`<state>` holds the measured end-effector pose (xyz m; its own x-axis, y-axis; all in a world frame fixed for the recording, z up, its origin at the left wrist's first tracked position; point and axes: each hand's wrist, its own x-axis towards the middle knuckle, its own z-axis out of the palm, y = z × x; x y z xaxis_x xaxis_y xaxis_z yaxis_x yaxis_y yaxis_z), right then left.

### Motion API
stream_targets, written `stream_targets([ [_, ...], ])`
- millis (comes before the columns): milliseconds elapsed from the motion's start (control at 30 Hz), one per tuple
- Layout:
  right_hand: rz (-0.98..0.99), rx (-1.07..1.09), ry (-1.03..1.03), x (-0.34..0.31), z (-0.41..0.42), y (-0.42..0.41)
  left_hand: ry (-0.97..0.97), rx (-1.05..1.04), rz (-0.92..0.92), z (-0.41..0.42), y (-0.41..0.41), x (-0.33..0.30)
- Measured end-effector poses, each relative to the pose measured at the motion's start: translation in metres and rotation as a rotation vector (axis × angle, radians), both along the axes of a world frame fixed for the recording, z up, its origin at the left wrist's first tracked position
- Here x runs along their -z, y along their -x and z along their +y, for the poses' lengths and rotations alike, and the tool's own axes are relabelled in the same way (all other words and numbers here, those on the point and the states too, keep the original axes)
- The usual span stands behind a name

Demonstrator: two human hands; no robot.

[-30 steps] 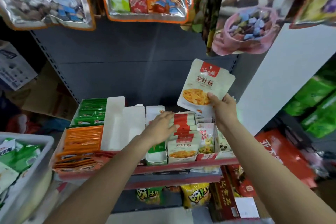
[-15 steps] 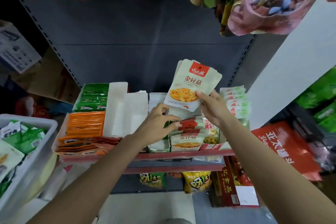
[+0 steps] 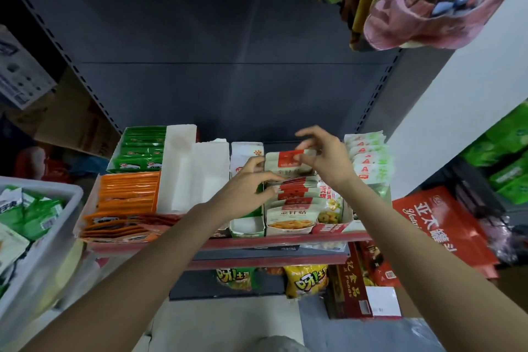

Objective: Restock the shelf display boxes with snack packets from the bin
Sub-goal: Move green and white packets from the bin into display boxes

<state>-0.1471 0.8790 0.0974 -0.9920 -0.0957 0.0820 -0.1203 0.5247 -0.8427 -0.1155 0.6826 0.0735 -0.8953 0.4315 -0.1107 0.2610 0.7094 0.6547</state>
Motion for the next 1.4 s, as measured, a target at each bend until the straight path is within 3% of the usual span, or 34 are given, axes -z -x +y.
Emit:
stream_targets([
  [133,0.133,-0.103,-0.451,0.006,-0.002,0.004,0.02,0.007,-0.009,0.0,0.003,-0.003],
  [267,0.013,-0.142,-0.62,0.002,-0.01,0.007,0.004,-0.054,0.05,0.001,0.009,-0.008],
  [500,0.164,-0.075,-0.507,-0.012,-0.047,-0.006,-0.22,-0.335,0.186,-0.022,0.012,-0.03],
  [667,0.128,-0.178,-0.422,-0.019,-0.123,-0.016,0.099,-0.383,0.422,-0.086,-0.01,-0.041],
  [733,0.111,-0.231,-0.394,-0.019,-0.166,-0.021,0.119,-0.47,0.426,-0.125,-0.023,-0.038],
  [833,0.096,-0.338,-0.369,-0.015,-0.241,-0.032,0.061,-0.675,0.395,-0.197,-0.052,-0.032],
  [967,0.097,-0.462,-0.4,-0.004,-0.353,-0.053,-0.058,-0.874,0.176,-0.311,-0.087,-0.008],
  [1067,0.045,-0.567,-0.416,0.009,-0.437,-0.072,-0.399,-0.944,-0.01,-0.397,-0.113,0.013],
  [1100,0.015,-0.596,-0.428,0.018,-0.462,-0.076,-0.402,-0.97,-0.039,-0.428,-0.119,0.023],
  [1200,-0.147,-0.652,-0.459,0.048,-0.528,-0.084,-0.014,-0.936,-0.064,-0.495,-0.136,0.048],
  [1267,-0.257,-0.652,-0.514,0.067,-0.563,-0.085,0.183,-0.788,-0.028,-0.527,-0.145,0.062],
  [1300,-0.296,-0.649,-0.554,0.076,-0.576,-0.086,0.22,-0.74,0.009,-0.543,-0.147,0.067],
  [1400,-0.426,-0.608,-0.646,0.098,-0.604,-0.084,0.2,-0.704,-0.167,-0.572,-0.15,0.084],
])
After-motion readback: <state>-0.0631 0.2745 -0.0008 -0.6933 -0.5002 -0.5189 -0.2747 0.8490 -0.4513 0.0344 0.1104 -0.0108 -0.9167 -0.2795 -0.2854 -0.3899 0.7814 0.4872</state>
